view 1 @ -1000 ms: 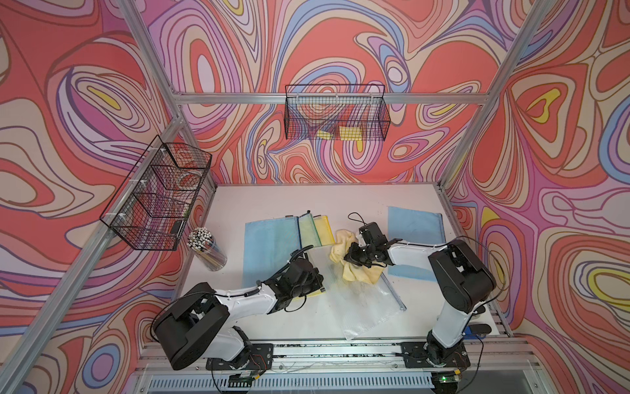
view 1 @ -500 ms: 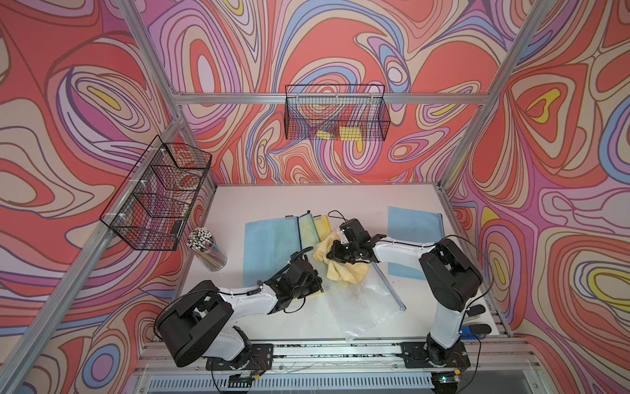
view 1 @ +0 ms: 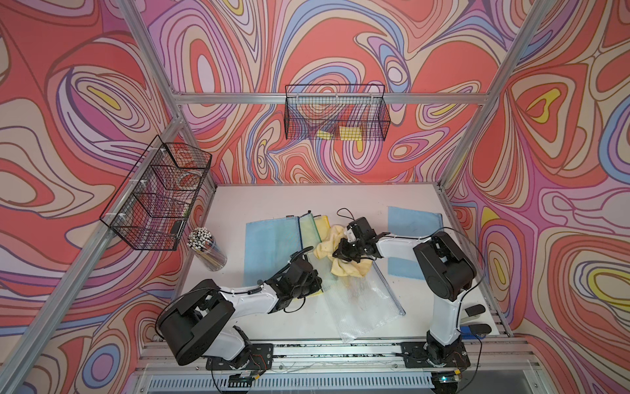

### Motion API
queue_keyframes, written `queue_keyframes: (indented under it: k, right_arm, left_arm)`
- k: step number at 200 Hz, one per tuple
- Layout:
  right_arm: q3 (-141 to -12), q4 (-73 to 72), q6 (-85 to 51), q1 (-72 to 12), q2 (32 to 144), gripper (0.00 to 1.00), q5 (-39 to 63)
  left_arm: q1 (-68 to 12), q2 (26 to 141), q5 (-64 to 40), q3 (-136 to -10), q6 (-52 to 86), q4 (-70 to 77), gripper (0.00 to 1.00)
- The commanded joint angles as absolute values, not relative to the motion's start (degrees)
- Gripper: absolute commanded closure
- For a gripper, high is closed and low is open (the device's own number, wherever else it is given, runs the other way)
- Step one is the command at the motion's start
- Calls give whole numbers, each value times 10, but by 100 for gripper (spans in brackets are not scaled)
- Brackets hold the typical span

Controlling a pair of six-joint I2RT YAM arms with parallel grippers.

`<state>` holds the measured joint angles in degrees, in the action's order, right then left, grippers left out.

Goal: Wipe the document bag
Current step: Wipe the dirt from the document bag.

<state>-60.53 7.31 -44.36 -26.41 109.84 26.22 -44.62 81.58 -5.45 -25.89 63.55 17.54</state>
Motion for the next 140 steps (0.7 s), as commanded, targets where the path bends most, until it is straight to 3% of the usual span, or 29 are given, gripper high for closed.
queue_keyframes:
  k: [1, 18, 40, 101, 140]
  right_arm:
    - [-567, 151, -398, -216, 1052, 100, 214]
    - [-564, 185, -381, -211, 1019, 100, 189]
    - [-530, 124, -428, -222, 993, 100, 248]
    - [-556, 24, -536, -404, 1068, 100, 243]
    - [-497, 8, -543, -377, 1065, 100, 234]
  left_arm:
    - [-442, 815, -54, -269, 628, 157, 100]
    - [-439, 818, -58, -270, 627, 157, 100]
    - [-438, 822, -60, -273, 628, 158, 100]
    - [-432, 826, -62, -289, 622, 143, 100]
    - [-429, 817, -59, -283, 623, 134, 100]
